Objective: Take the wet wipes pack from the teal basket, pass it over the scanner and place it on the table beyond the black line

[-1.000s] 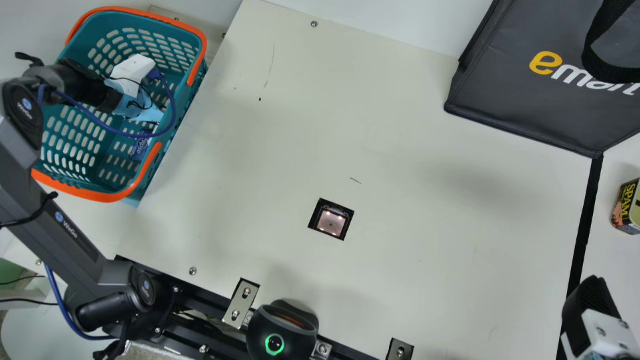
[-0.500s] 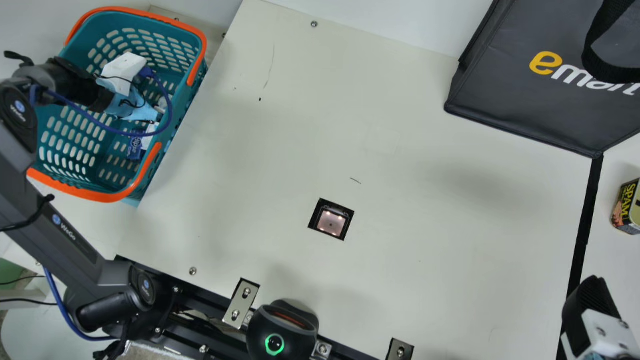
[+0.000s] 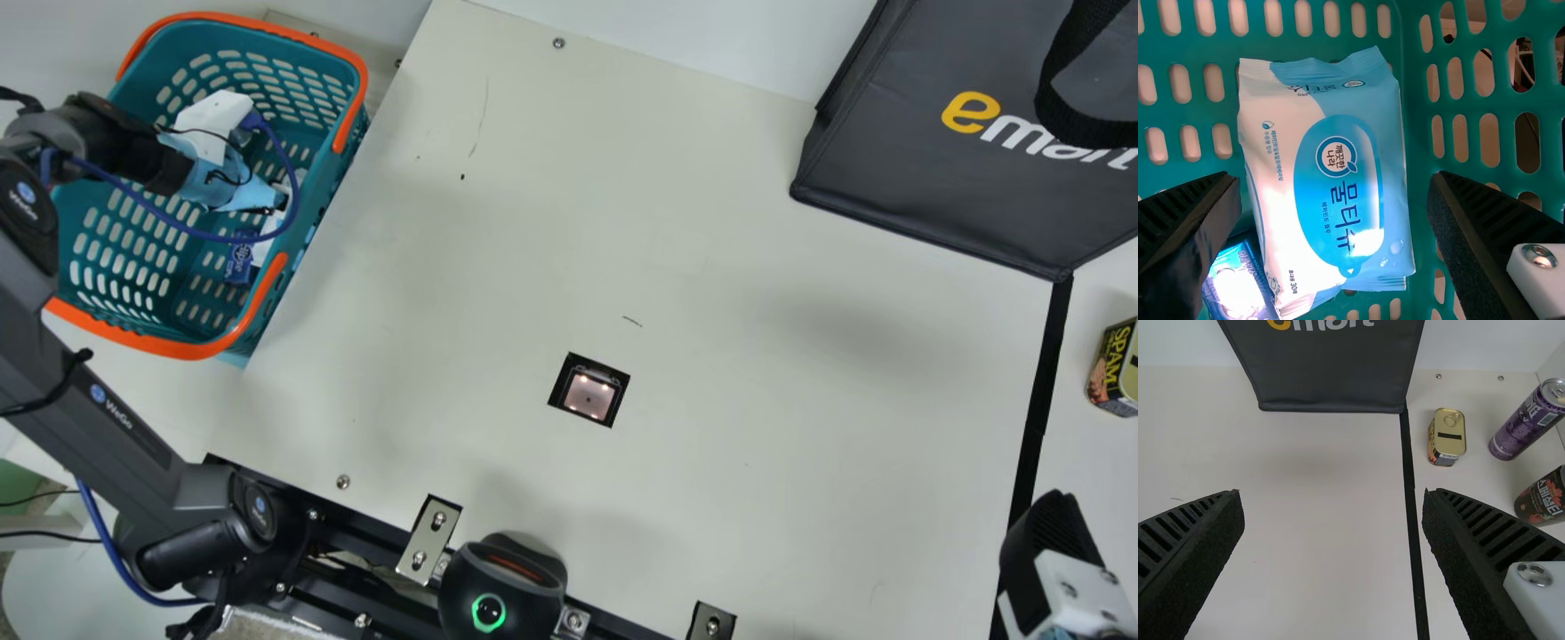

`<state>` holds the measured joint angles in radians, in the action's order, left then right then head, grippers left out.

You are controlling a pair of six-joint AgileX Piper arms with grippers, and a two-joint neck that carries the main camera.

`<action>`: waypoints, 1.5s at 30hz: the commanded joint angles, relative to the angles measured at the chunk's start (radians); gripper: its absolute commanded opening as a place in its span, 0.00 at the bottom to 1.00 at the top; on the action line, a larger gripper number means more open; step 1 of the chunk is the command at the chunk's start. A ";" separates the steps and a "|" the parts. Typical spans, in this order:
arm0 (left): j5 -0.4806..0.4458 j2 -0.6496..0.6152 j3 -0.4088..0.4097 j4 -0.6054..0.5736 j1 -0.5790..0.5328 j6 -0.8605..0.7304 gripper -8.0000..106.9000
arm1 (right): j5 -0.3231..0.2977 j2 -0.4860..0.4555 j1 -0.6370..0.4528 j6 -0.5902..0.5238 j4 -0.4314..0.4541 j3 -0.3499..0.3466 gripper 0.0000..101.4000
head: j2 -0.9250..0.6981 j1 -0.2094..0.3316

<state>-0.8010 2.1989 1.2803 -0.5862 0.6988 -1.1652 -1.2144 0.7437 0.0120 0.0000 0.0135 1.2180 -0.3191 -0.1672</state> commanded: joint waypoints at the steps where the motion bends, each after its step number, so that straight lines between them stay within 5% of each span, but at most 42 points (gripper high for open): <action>1: 0.002 0.003 0.000 -0.002 -0.004 -0.006 0.85 | 0.000 0.000 0.000 0.000 0.000 0.000 0.94 | -0.002 0.029; 26: 0.141 0.076 -0.012 -0.003 -0.045 -0.046 0.85 | 0.000 0.000 0.000 0.000 0.000 0.000 0.94 | -0.002 0.029; 40: 0.169 0.070 -0.018 -0.040 -0.044 -0.056 0.04 | 0.000 0.000 0.000 0.000 0.000 0.000 0.94 | -0.002 0.029; 45: 0.155 0.037 -0.027 -0.074 -0.031 -0.046 0.00 | 0.000 0.000 0.000 0.000 0.000 0.000 0.94 | -0.002 0.029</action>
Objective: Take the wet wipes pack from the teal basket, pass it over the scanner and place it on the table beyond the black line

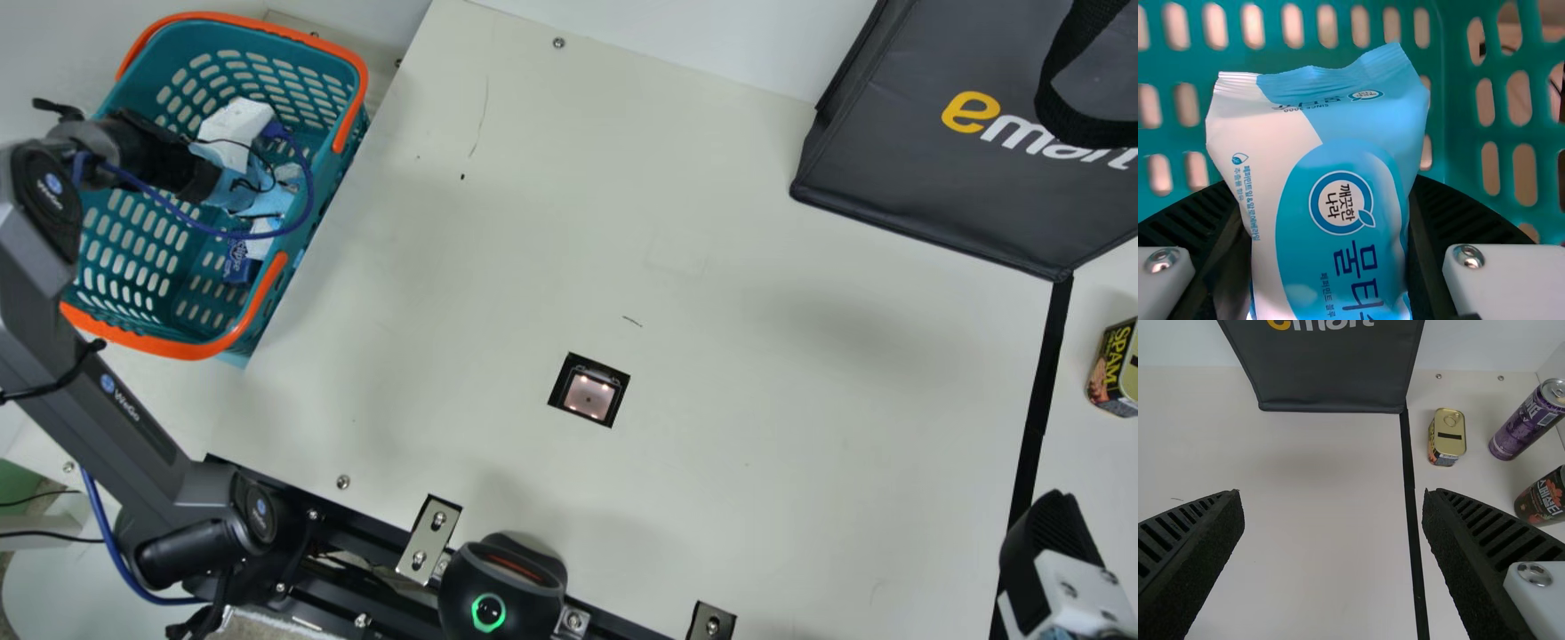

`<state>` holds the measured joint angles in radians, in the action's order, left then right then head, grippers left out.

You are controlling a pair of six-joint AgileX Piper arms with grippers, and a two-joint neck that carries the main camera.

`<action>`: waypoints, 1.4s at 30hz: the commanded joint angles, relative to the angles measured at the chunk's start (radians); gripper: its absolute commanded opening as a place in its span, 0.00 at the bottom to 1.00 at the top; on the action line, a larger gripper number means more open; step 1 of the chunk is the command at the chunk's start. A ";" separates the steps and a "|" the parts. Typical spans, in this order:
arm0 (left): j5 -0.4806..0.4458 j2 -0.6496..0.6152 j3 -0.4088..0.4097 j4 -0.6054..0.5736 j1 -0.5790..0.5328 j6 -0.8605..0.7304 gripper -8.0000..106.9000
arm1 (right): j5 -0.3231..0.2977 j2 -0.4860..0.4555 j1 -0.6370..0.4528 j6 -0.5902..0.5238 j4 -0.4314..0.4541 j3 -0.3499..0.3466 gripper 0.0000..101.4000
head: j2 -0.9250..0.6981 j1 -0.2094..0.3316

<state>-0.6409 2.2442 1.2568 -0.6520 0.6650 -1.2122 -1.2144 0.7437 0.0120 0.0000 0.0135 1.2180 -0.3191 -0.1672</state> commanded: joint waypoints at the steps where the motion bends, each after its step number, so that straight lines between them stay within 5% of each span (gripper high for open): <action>1: -0.005 -0.018 -0.008 -0.018 0.006 -0.001 0.00 | 0.000 0.000 0.000 0.000 0.000 0.000 0.94 | -0.002 0.029; 19: 0.088 -0.317 -0.212 -0.095 0.079 0.074 0.00 | 0.000 0.000 0.000 0.000 0.000 0.000 0.94 | -0.002 0.029; 42: 0.042 -0.725 -0.300 0.324 0.083 0.729 0.00 | 0.000 0.000 0.000 0.000 0.000 0.000 0.94 | -0.002 0.029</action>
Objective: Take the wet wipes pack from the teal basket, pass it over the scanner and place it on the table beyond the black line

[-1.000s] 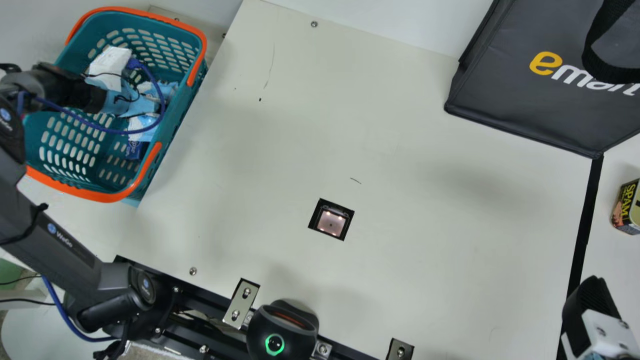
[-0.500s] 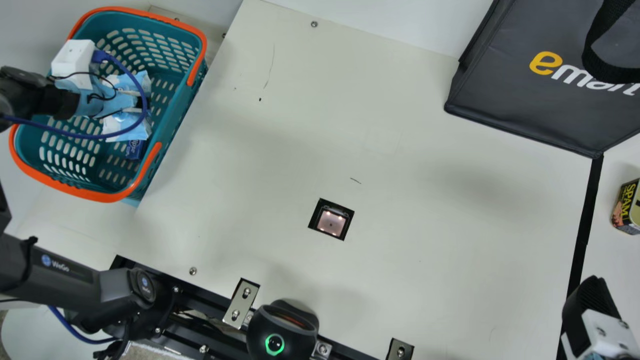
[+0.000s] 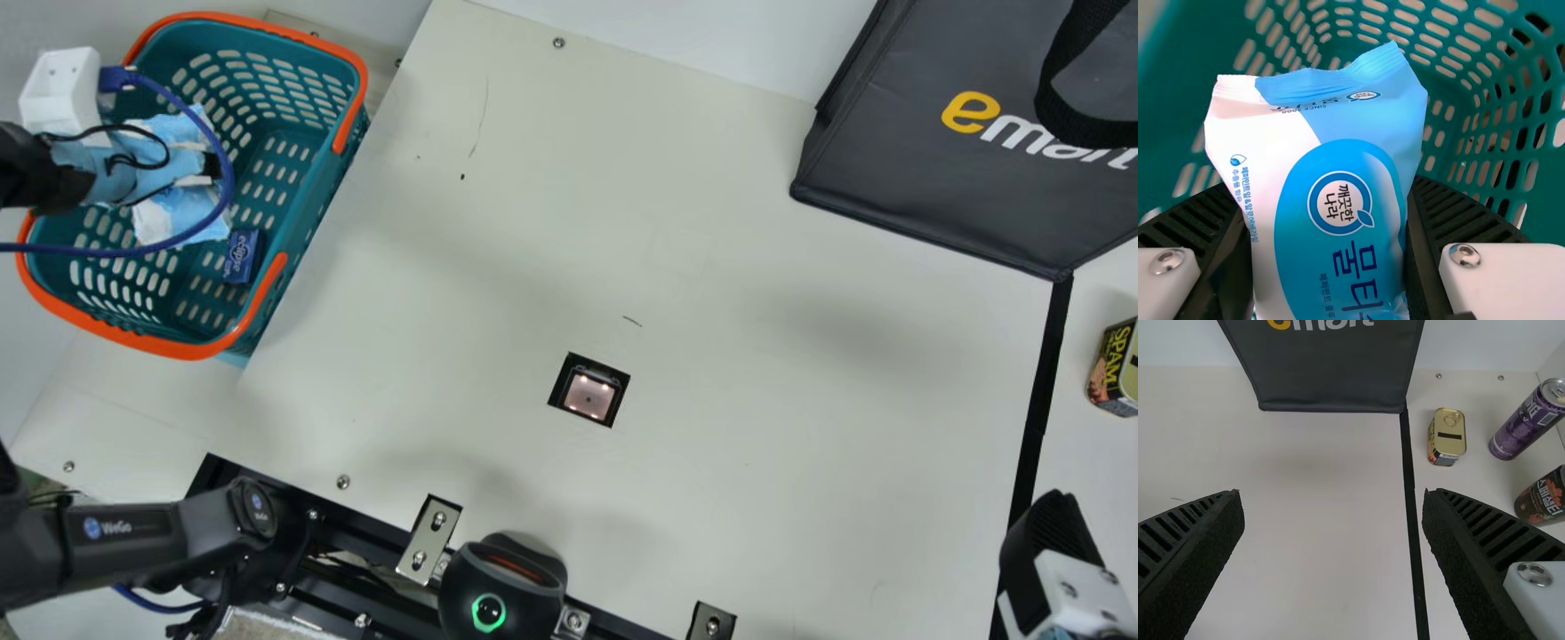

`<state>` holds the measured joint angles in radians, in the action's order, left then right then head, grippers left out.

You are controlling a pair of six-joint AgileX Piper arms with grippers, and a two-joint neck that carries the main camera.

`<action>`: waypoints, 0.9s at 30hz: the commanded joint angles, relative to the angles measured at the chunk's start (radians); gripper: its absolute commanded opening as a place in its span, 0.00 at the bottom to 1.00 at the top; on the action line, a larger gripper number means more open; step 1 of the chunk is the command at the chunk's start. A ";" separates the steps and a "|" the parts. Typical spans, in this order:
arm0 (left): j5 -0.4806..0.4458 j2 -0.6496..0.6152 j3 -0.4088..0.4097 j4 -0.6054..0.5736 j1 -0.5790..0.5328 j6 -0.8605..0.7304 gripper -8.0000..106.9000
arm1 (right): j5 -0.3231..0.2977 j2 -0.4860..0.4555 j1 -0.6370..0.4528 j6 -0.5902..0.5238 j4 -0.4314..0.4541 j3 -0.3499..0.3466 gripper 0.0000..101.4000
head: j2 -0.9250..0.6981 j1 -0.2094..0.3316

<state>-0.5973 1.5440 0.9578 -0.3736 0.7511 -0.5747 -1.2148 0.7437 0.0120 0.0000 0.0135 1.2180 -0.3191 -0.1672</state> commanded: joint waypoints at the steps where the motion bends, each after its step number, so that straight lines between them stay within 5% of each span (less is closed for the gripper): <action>1: -0.003 -0.041 -0.003 0.067 -0.006 0.121 0.00 | 0.000 0.000 0.000 0.000 0.000 0.000 0.94 | -0.002 0.029; 11: -0.055 -0.177 -0.008 0.245 -0.059 0.373 0.00 | 0.000 0.000 0.000 0.000 0.000 0.000 0.94 | -0.002 0.029; 27: -0.292 -0.394 -0.022 0.180 -0.242 0.374 0.00 | 0.000 0.000 0.000 0.000 0.000 0.000 0.94 | -0.002 0.029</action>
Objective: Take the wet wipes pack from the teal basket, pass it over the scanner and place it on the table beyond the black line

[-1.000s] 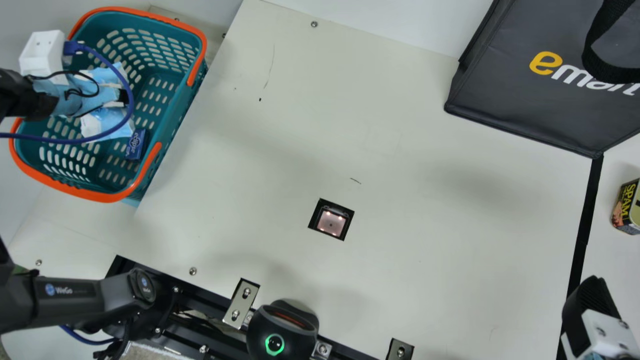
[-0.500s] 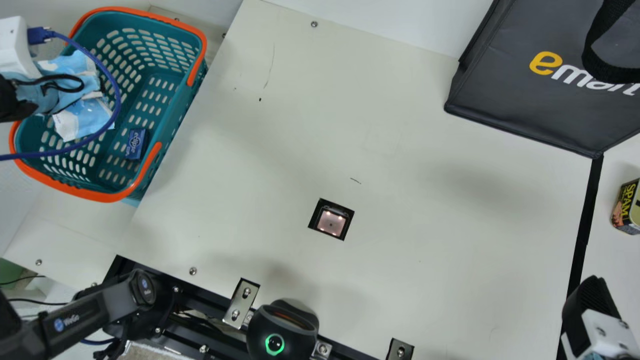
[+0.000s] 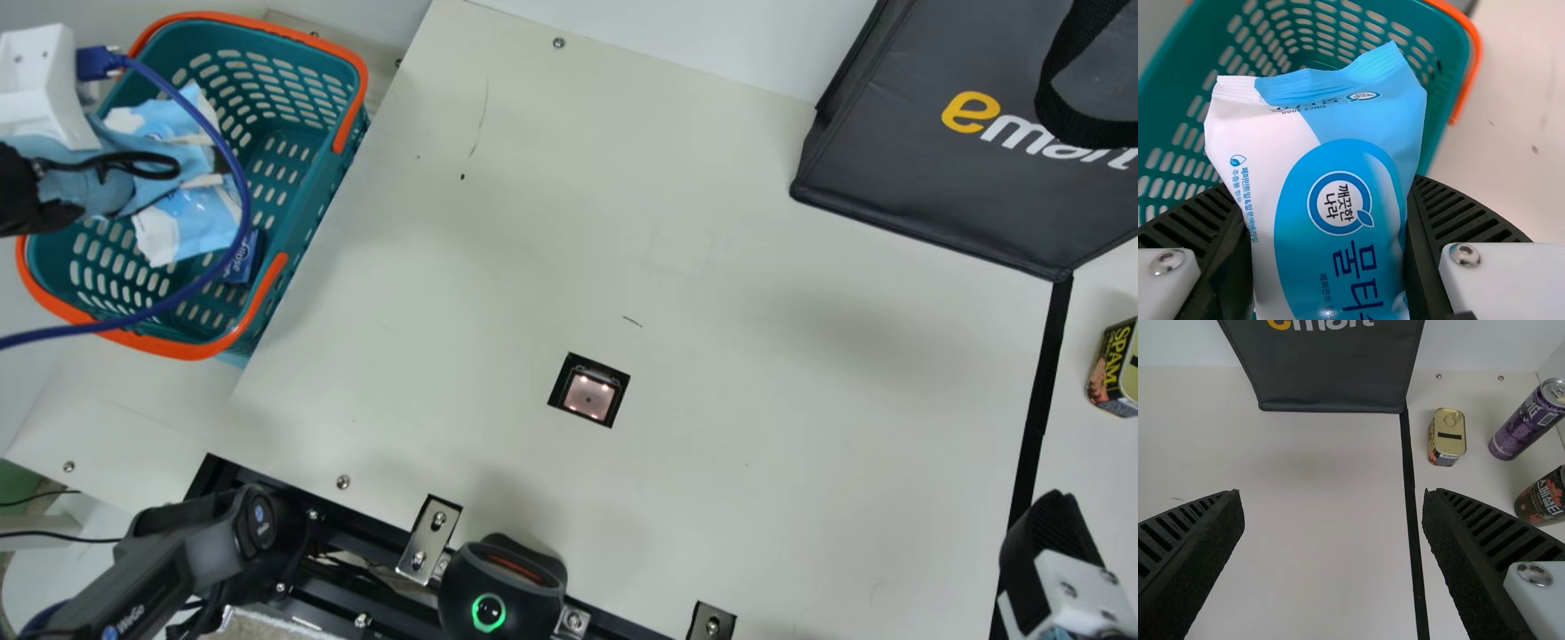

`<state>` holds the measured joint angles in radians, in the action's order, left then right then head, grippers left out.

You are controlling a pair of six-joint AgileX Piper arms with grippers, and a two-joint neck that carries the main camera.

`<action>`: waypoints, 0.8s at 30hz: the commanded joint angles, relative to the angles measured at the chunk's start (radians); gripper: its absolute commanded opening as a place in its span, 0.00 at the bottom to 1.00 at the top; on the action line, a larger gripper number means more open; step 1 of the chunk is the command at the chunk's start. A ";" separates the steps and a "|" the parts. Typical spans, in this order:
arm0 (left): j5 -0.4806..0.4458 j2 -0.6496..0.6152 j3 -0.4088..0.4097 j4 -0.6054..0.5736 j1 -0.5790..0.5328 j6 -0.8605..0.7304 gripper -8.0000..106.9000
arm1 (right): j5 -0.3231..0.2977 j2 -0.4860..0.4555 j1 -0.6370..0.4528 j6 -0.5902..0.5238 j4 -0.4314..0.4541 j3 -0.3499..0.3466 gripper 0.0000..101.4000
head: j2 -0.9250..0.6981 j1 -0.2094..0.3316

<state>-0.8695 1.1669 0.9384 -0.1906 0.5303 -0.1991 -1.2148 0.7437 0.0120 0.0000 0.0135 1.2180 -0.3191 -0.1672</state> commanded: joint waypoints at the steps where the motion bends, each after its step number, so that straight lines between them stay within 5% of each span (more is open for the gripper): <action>1: -0.034 -0.030 -0.007 -0.004 -0.039 0.000 0.00 | 0.000 0.000 0.000 0.000 0.000 0.000 0.94 | -0.002 0.029; 15: -0.136 -0.149 -0.079 0.034 -0.389 0.115 0.00 | -0.001 0.000 0.000 0.000 0.000 0.000 0.94 | -0.002 0.029; 24: -0.090 -0.123 -0.089 0.058 -0.672 0.169 0.00 | 0.000 0.000 0.000 0.000 0.000 0.000 0.94 | -0.002 0.029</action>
<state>-0.9710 1.0399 0.8496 -0.1350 -0.0487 -0.0337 -1.2150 0.7437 0.0120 0.0000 0.0135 1.2180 -0.3191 -0.1672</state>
